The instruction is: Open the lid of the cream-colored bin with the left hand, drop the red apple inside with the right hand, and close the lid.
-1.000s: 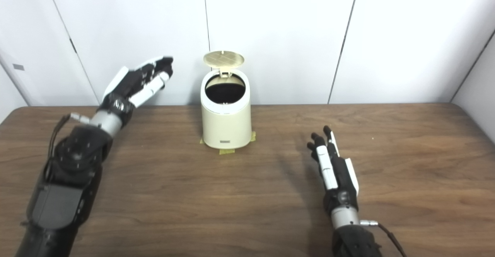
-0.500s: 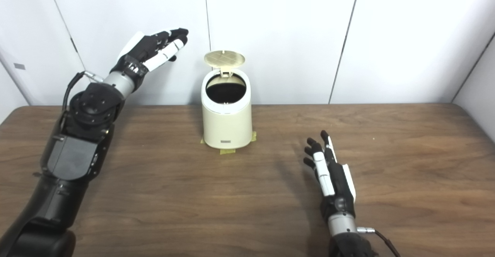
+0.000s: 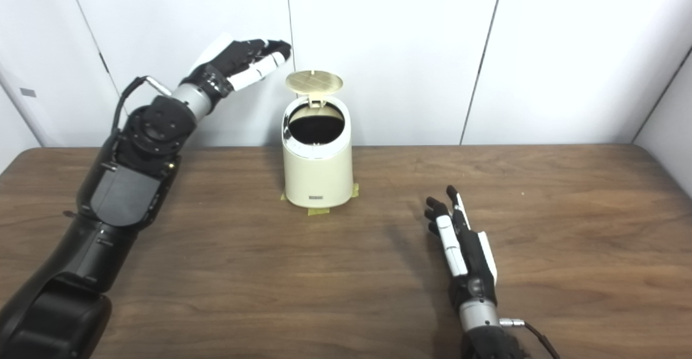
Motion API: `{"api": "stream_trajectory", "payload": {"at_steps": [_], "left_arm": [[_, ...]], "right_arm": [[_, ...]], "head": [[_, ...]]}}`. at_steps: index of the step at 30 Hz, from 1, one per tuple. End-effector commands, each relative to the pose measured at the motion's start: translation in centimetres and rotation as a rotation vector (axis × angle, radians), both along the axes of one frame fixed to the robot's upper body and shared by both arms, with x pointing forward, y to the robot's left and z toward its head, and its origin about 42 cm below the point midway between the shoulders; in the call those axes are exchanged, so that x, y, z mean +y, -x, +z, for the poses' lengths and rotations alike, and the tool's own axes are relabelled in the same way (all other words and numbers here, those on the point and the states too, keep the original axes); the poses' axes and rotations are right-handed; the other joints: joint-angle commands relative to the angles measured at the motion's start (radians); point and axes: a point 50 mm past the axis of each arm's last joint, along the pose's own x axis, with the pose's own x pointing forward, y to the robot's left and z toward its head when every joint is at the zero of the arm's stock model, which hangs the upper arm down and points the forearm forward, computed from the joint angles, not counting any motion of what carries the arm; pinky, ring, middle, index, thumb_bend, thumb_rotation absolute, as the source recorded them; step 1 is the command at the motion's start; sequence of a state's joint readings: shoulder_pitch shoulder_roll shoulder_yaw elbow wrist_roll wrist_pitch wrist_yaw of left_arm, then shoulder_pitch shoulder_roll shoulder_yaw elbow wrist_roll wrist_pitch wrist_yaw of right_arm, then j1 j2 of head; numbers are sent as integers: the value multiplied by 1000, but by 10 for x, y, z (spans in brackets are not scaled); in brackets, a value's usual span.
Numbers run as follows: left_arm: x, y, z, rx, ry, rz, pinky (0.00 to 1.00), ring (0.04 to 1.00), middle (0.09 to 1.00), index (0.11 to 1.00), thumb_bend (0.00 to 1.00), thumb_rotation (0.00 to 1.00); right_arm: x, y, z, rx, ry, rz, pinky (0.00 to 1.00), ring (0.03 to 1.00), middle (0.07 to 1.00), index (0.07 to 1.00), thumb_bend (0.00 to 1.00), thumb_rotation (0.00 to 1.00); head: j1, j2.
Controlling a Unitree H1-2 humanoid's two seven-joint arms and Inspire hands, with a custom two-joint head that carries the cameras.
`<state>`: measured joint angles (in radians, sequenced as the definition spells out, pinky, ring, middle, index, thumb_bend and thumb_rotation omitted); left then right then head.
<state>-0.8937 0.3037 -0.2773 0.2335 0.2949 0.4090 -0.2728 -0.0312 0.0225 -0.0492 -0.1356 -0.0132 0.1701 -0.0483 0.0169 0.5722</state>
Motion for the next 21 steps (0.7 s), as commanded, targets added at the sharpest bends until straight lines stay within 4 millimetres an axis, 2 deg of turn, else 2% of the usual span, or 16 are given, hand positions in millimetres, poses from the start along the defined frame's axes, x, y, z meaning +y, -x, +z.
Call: {"api": "stream_trajectory", "payload": {"at_steps": [1,5,11,14,21], "left_arm": [[-9,-3,45,-124,-32,-18,890,899,873,819,498,805],[-16,-5,45,-137,-78,-46,861,852,813,814,490,840],[-24,-7,41,-167,-140,-117,814,791,774,805,468,886],[-26,-5,40,-181,-184,-131,802,790,765,799,441,890],[-27,2,40,-194,-252,-132,769,793,769,792,453,881]], "right_arm": [[2,-8,18,-94,8,10,877,866,871,972,525,887],[3,-9,16,-91,3,11,875,865,869,973,520,890],[3,-9,15,-78,1,7,880,863,864,971,521,901],[3,-9,14,-74,1,6,878,861,860,971,510,902],[2,-10,14,-65,7,5,876,858,858,973,521,917]], "head": [[-1,2],[-2,2],[-1,1],[-1,1],[-2,0]]}}
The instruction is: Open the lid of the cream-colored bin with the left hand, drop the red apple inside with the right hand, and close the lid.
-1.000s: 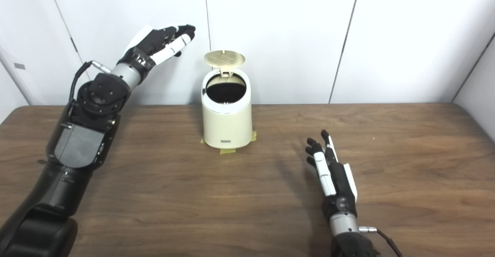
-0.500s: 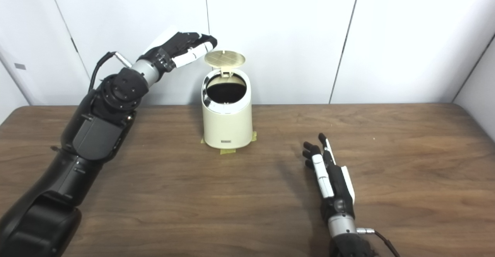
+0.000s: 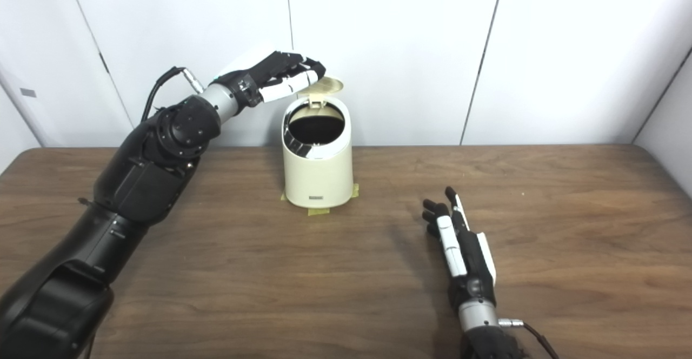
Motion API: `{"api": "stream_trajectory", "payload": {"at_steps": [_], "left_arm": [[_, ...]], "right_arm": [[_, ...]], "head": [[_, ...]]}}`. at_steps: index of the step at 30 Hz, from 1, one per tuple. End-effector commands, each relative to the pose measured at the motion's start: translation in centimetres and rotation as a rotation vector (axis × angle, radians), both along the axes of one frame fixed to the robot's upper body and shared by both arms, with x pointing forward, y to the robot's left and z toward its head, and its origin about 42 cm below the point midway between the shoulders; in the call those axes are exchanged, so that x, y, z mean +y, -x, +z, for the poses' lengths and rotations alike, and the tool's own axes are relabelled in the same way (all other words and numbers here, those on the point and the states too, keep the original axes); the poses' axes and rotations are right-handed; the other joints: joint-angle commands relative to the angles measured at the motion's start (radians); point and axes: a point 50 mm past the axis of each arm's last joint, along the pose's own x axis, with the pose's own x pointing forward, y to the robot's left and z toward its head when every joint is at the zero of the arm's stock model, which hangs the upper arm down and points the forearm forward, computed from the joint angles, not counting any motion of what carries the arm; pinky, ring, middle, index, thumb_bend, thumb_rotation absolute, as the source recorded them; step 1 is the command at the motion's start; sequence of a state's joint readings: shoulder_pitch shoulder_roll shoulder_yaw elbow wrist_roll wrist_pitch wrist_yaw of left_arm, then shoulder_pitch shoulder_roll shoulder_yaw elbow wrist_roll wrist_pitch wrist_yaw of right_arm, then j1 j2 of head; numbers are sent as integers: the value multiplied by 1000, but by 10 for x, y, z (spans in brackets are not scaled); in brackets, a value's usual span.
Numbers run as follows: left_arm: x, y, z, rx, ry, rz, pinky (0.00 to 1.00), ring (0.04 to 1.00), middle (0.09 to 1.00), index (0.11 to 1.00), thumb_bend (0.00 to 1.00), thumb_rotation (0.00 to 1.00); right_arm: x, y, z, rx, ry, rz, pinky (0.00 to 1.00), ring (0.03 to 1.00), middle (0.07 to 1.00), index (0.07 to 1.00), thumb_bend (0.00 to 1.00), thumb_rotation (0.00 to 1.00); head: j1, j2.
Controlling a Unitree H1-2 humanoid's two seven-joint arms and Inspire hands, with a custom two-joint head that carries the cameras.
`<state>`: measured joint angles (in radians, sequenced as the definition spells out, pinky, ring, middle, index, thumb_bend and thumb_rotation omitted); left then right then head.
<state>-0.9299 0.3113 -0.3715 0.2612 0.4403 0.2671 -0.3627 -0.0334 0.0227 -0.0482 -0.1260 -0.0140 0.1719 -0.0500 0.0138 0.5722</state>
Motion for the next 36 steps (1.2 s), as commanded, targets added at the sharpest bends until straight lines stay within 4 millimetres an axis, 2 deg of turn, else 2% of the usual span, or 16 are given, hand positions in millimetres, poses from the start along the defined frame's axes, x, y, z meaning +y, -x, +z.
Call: {"api": "stream_trajectory", "payload": {"at_steps": [1,10,12,18,24,30,36], "left_arm": [[-3,3,37,-104,-21,-8,765,796,775,790,465,881],[-4,15,38,-117,-176,-14,725,805,840,835,520,838],[-4,17,38,-139,-238,-18,712,791,831,832,528,856],[-2,22,28,-136,-310,-24,655,727,779,812,544,819],[-3,22,12,-96,-392,-50,711,793,820,813,537,858],[-4,23,0,-47,-455,-52,763,858,871,849,575,901],[-6,29,-12,-74,-523,-71,789,853,861,842,602,896]], "right_arm": [[2,-9,16,-73,6,4,876,857,856,973,522,916],[-1,-9,15,-65,20,0,866,847,848,974,514,936],[-1,-9,15,-62,17,0,872,851,849,976,515,939],[-3,-9,14,-62,27,1,871,853,851,979,512,944],[-5,-9,16,-56,34,0,857,844,845,981,505,940],[-5,-8,17,-47,39,1,861,842,842,982,480,907],[-6,-8,17,-42,61,-1,832,823,824,974,464,904]], "head": [[1,0],[1,4],[0,4],[-5,6],[-5,12],[-7,15],[-7,19]]}}
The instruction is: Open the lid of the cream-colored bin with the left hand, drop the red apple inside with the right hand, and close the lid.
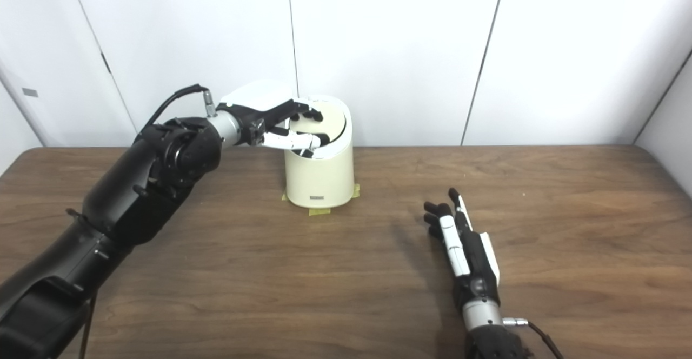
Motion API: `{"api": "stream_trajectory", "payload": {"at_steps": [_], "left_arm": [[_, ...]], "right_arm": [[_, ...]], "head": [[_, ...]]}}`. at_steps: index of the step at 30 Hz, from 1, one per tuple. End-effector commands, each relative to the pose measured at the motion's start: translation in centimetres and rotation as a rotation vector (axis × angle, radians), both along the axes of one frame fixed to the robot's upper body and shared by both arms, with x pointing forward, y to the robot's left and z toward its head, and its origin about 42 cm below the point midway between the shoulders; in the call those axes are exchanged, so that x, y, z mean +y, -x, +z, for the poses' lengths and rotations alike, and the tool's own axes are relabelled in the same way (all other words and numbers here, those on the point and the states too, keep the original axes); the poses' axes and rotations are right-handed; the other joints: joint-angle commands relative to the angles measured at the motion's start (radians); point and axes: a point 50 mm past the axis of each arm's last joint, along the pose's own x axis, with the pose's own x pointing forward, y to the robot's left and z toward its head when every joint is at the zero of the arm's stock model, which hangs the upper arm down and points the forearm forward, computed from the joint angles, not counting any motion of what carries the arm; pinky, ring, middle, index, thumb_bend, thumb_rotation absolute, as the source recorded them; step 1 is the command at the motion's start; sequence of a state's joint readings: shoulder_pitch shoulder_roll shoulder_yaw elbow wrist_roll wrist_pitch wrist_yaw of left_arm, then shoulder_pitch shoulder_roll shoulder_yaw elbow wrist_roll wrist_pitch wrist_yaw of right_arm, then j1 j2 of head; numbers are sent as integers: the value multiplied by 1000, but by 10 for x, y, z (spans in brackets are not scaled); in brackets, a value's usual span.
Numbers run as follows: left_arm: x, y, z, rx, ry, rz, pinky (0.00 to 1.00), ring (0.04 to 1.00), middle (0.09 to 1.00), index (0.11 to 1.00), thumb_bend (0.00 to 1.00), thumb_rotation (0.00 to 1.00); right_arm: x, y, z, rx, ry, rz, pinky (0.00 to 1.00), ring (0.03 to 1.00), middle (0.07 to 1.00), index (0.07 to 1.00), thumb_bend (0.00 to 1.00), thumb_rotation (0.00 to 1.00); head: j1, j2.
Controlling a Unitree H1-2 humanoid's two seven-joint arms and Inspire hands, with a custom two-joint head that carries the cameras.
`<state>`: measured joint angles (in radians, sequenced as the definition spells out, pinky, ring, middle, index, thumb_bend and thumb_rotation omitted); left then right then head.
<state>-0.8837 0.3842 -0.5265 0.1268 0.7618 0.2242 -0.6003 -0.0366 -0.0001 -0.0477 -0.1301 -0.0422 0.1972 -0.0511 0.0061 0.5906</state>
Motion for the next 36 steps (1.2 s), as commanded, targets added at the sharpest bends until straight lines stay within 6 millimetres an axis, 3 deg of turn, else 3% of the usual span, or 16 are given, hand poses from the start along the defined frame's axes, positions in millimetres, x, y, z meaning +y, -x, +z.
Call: {"api": "stream_trajectory", "payload": {"at_steps": [1,12,18,26,30,36], "left_arm": [[-1,3,10,-47,-44,-13,805,857,861,844,604,911],[-15,16,-12,-121,-218,-75,865,840,835,823,542,857],[-26,24,-20,-194,-405,-81,907,861,851,837,536,944],[-31,27,-34,-212,-571,-51,897,870,842,827,540,953],[-29,30,-40,-218,-609,-57,868,857,832,819,540,887],[-29,31,-42,-214,-623,-74,851,842,816,803,538,867]], "right_arm": [[1,-8,16,-59,10,6,828,821,822,973,461,902],[2,-6,16,-49,42,6,813,807,813,970,461,913],[2,-7,16,-50,45,8,808,803,812,968,460,916],[4,-7,18,-51,26,5,814,813,811,969,449,890],[3,-6,20,-55,26,4,809,807,807,968,455,894],[2,-7,22,-58,1,2,833,813,814,975,440,870]], "head": [[1,1],[-1,11],[-3,15],[-8,22],[-10,26],[-12,28]]}}
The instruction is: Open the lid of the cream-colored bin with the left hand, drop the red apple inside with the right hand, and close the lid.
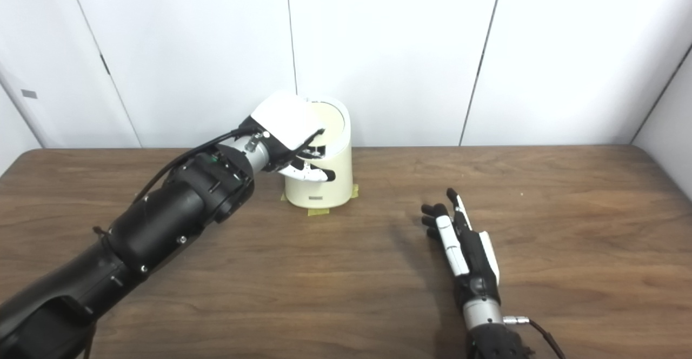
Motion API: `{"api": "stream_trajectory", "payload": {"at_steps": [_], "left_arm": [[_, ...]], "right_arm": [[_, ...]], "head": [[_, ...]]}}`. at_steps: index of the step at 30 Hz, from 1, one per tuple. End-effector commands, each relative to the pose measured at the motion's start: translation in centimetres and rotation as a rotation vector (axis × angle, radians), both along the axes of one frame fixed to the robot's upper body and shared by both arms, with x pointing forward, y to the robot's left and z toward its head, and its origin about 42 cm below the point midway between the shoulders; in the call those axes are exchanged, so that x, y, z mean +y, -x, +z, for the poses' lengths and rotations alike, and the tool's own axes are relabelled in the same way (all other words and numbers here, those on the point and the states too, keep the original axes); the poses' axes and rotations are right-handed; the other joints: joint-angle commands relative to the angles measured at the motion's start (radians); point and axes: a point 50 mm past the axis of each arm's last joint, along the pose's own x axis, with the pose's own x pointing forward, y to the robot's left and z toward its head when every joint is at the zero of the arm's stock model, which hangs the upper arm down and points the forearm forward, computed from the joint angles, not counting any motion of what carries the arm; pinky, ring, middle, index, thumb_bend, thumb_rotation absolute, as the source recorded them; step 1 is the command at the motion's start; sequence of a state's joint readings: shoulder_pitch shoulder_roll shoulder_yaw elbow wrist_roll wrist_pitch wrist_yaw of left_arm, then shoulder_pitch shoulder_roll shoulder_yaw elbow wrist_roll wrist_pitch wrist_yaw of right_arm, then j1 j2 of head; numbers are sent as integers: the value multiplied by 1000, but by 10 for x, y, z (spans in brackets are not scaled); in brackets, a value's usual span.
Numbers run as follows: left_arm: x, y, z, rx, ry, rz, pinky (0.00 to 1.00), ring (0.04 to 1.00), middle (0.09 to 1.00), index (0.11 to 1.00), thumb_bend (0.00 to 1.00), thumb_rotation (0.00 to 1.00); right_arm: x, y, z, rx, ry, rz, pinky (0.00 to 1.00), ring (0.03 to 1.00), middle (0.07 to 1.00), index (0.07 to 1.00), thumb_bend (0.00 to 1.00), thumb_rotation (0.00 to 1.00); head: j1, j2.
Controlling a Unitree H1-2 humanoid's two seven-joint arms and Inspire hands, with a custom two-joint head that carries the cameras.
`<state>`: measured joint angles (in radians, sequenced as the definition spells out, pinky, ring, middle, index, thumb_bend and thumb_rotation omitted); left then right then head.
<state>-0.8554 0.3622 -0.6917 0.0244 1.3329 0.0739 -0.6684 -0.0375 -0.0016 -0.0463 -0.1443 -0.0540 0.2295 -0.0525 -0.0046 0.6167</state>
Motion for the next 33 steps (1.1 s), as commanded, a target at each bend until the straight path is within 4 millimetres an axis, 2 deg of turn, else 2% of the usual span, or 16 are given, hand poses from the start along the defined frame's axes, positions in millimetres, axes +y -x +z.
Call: {"api": "stream_trajectory", "payload": {"at_steps": [1,10,13,18,21,25,31,33], "left_arm": [[11,-1,-21,109,-77,46,859,843,816,795,539,869],[13,1,-16,142,-55,61,881,854,827,809,553,942],[18,0,-2,131,20,64,862,840,809,781,541,962],[28,4,33,50,150,36,843,817,807,794,526,972],[39,11,48,-10,256,8,817,801,804,795,516,948],[55,21,60,-94,379,-10,802,796,803,787,494,865],[75,34,64,-208,516,4,772,802,811,796,464,836],[81,43,60,-229,576,11,736,793,807,794,447,774]], "right_arm": [[3,-7,20,-76,-11,4,827,811,812,974,437,868],[2,-9,20,-78,-21,5,824,812,814,977,426,866],[3,-8,21,-76,-14,2,817,809,813,974,428,865],[3,-7,21,-72,-10,4,819,810,813,974,433,873],[3,-8,21,-67,-5,3,815,812,814,975,437,876],[4,-9,22,-61,5,1,802,813,813,974,432,880],[4,-9,23,-59,-10,7,797,818,815,973,429,873],[4,-10,23,-60,-12,8,795,818,816,973,432,868]], "head": [[-1,3],[-8,3],[-10,5],[-10,7],[-13,6],[-13,7],[-16,8],[-17,7]]}}
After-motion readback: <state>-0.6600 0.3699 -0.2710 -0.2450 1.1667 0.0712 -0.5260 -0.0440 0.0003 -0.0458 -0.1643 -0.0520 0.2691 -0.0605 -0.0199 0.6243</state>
